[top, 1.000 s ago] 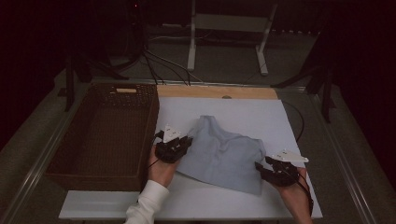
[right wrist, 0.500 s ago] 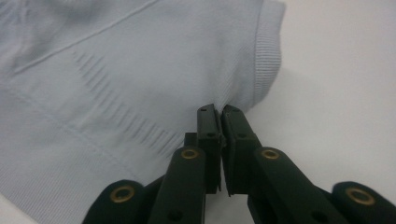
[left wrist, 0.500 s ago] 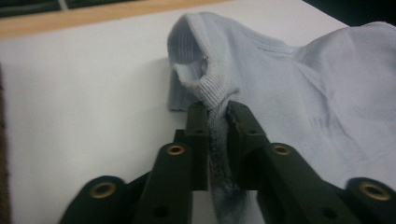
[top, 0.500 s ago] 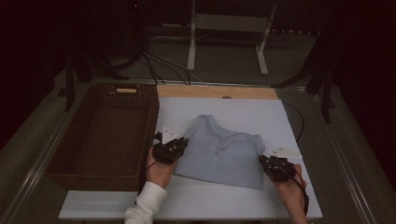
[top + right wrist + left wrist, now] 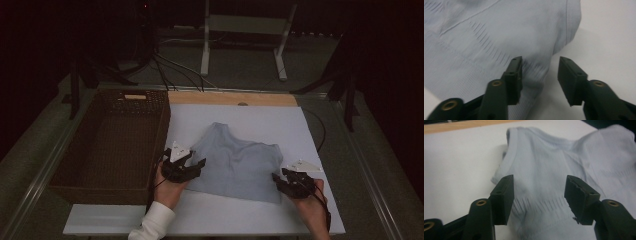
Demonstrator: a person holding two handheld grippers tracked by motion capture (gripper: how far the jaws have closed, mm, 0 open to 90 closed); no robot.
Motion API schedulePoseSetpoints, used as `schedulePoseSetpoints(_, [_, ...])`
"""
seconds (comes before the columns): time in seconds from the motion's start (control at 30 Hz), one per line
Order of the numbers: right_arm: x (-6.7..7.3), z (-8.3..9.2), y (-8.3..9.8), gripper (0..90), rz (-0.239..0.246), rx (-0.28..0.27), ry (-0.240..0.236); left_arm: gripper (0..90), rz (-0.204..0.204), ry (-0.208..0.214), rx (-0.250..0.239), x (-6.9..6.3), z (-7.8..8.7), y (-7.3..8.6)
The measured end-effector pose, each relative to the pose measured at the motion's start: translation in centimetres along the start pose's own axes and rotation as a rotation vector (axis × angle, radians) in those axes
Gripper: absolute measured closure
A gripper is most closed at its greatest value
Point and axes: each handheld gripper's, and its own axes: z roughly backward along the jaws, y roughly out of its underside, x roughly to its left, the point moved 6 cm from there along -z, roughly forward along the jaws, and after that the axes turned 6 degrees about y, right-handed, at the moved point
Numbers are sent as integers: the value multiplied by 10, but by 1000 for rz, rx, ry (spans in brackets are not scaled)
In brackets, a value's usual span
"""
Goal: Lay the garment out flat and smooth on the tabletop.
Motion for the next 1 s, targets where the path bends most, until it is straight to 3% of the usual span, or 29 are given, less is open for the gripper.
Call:
schedulePoseSetpoints(0.3, [4,0,12,486,-12,55,-81,297,-5,8,51,1,-7,18])
schedulePoseSetpoints(0.4, [8,-5,16,579,10,83,-96,296,6,17,71,4,-9,23])
schedulePoseSetpoints(0.53, [7,-10,11,816,14,79,-101,377,3,10,121,5,-14,29])
schedulePoseSetpoints(0.67, [5,-11,6,847,10,53,-65,552,-7,22,158,4,-17,33])
schedulePoseSetpoints(0.7, [5,-11,6,847,10,53,-65,646,-7,22,158,4,-17,33])
schedulePoseSetpoints(0.73, [4,-10,4,850,5,43,-51,646,-15,22,165,4,-17,33])
schedulePoseSetpoints(0.8, [0,-10,1,852,-19,22,-32,805,-14,34,159,3,-16,32])
schedulePoseSetpoints(0.87, [-3,-11,0,854,-31,15,-24,838,-19,21,152,2,-15,30])
schedulePoseSetpoints(1.0, [-7,-14,0,858,-39,22,4,847,20,-20,144,7,-15,29])
